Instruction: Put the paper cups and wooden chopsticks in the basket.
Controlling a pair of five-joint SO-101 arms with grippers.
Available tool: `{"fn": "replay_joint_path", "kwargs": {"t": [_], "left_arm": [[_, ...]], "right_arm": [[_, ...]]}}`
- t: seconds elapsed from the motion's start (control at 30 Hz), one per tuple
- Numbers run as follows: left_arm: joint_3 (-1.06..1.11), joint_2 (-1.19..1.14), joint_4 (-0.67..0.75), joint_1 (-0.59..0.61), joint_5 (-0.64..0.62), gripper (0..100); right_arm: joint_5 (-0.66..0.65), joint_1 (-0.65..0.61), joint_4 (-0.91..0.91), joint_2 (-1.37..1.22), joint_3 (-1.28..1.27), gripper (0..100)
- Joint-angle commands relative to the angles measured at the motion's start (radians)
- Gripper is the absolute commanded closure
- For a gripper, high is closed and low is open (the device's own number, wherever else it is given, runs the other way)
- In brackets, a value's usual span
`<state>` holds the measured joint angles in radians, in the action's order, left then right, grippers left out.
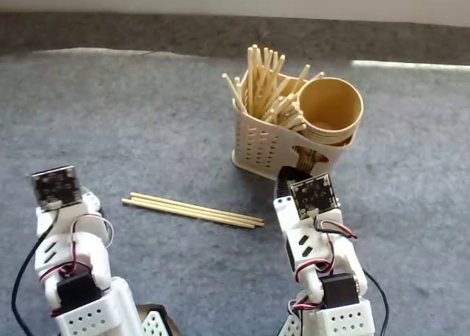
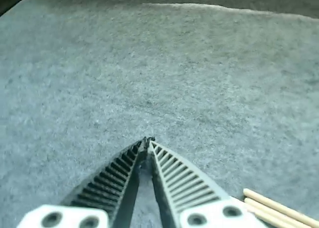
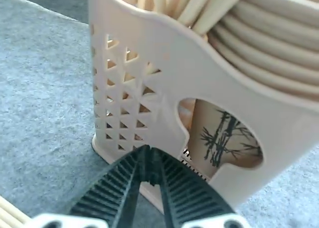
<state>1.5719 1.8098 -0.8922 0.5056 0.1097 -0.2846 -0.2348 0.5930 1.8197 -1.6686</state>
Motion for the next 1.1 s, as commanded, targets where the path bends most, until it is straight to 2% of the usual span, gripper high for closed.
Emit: {"fn": "replay_joint_path", "kwargs": {"t": [0.0,0.1,0.23,0.37,0.5,0.63,0.8,0.93,1.07], "left_arm": [[-0.051,0.013,0.011,-0.09,0.077,97],[-0.073,0.013,-0.044,-0.165,0.086,97],[-0.15,0.013,-0.167,-0.245,0.161,97],[-0.208,0.013,-0.284,-0.318,0.167,97],[-0.206,0.012,-0.347,-0.418,0.258,97],[-0.186,-0.002,-0.358,-0.432,0.31,97],[-0.231,-0.194,-0.356,-0.44,0.351,97],[-0.297,-0.444,-0.354,-0.527,0.351,97],[-0.404,-0.671,-0.354,-0.608,0.351,88]], "right_arm": [[0.009,0.012,-0.002,0.019,-0.016,99.4],[0.009,0.008,-0.002,0.019,-0.016,99.4],[0.009,0.008,-0.002,0.019,-0.016,99.4],[0.009,0.008,-0.002,0.019,-0.018,99.4],[0.009,0.008,-0.002,0.019,-0.018,99.4],[0.009,0.008,-0.002,0.019,-0.018,99.4],[0.009,0.012,-0.002,0.019,-0.018,99.4],[0.009,0.012,-0.002,0.019,-0.018,99.4],[0.009,0.015,-0.002,0.019,-0.018,99.4]]}}
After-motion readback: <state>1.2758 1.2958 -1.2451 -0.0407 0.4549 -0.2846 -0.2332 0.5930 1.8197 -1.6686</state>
